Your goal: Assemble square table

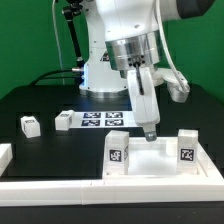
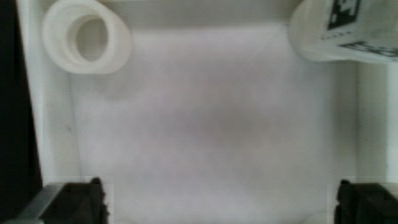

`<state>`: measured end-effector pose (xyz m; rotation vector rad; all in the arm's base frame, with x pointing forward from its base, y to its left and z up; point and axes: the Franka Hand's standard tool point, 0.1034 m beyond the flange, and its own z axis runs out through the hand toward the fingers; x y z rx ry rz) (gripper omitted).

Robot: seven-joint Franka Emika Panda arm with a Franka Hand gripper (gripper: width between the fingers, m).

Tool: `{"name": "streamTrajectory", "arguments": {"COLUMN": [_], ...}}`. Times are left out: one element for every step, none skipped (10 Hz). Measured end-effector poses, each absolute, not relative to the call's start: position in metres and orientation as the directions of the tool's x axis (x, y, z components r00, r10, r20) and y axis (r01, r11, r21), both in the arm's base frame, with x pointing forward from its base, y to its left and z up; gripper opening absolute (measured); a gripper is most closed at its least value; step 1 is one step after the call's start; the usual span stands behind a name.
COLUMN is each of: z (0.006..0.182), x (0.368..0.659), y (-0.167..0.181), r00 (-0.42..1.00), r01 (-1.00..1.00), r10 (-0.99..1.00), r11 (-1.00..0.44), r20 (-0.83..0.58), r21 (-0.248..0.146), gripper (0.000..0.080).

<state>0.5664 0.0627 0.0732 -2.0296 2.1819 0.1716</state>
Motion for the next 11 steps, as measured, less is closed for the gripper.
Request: {"name": "streamTrajectory", "arguments": {"z": [0.073,0.073,0.073,0.073,0.070,0.066,0.057,0.045,0.037,0.031,0.028], "x": [0.566,0.566,0.566,0.565,0.554,0.535,0.515,0.499,0.489,0.486,0.489], "y": [0.062,0.062,0.062,0.062,0.064,0.064,0.063,0.061,0.056,0.055,0.053], "r00": [-0.069,-0.069,-0.069,-0.071,-0.066,-0.058,-0.053,-0.064,-0.059,-0.061,-0.063], "r01": [-0.997,-0.997,-0.997,-0.997,-0.995,-0.995,-0.995,-0.991,-0.989,-0.992,-0.992], "r10": [-0.979,-0.979,-0.979,-0.980,-0.984,-0.988,-0.992,-0.995,-0.997,-0.996,-0.997], "r11": [0.075,0.075,0.075,0.078,0.077,0.068,0.062,0.073,0.066,0.067,0.069], "r20": [-0.191,-0.191,-0.191,-0.187,-0.165,-0.144,-0.116,-0.078,-0.055,-0.058,-0.053], "r21": [-0.023,-0.022,-0.022,-0.030,-0.058,-0.067,-0.076,-0.112,-0.132,-0.108,-0.108], "gripper": [0.0648,0.0648,0.0648,0.0648,0.0648,0.0648,0.0648,0.0648,0.0648,0.0648,0.0648]}}
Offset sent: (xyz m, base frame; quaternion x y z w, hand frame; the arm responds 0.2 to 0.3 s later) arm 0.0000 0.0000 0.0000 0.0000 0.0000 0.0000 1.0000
